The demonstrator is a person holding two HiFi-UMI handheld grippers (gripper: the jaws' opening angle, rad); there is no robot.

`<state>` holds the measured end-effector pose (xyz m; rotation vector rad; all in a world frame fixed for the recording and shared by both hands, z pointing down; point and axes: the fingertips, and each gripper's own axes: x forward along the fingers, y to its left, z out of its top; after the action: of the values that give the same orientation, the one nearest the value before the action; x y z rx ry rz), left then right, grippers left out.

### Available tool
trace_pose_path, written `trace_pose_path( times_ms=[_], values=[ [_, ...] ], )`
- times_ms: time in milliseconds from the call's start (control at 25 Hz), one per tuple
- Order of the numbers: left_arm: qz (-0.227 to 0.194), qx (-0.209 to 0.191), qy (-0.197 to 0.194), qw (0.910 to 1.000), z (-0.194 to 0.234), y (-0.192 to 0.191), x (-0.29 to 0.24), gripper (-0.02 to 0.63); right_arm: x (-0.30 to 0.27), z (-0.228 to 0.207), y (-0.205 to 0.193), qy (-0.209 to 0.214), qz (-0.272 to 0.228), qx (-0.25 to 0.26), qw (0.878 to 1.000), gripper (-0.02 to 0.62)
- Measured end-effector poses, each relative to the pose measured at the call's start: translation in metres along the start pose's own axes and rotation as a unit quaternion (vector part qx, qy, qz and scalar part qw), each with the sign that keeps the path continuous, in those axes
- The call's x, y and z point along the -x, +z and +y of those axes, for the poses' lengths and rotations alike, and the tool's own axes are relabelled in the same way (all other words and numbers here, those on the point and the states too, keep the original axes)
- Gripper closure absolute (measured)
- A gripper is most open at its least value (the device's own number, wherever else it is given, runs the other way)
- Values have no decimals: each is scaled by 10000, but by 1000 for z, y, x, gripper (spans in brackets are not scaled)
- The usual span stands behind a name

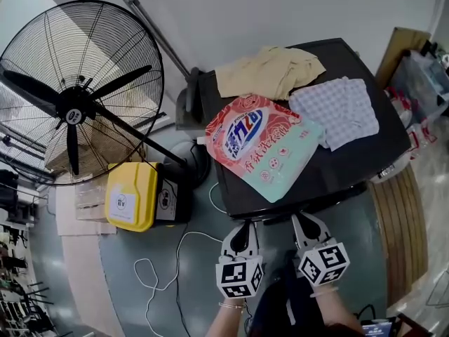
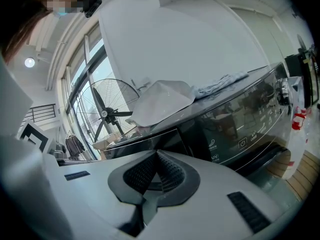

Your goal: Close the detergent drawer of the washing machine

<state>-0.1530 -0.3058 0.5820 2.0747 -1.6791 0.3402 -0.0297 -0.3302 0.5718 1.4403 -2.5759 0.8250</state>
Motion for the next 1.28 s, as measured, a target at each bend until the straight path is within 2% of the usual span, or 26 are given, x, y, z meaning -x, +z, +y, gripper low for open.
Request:
trace_pose_path(
  times_ms=[160, 440, 680, 880, 1280],
  values=[
    [21, -8, -57, 10000, 0, 0, 0, 591, 0, 0, 0, 39, -25, -33, 10000, 571],
    [70, 7, 63, 10000, 6, 6, -10, 591, -11, -1, 5, 91, 83, -89, 9999, 571],
    [-9, 79, 43, 10000, 6, 5, -10, 591, -11, -1, 5, 148, -34, -126, 9998, 571],
    [4, -22, 0, 10000, 6, 6, -10, 591, -10, -1, 5, 173, -64, -113, 9998, 571],
    [40, -157, 52, 9999, 7, 4, -10, 591, -12, 0, 4, 313, 240, 305, 9988, 571]
  ],
)
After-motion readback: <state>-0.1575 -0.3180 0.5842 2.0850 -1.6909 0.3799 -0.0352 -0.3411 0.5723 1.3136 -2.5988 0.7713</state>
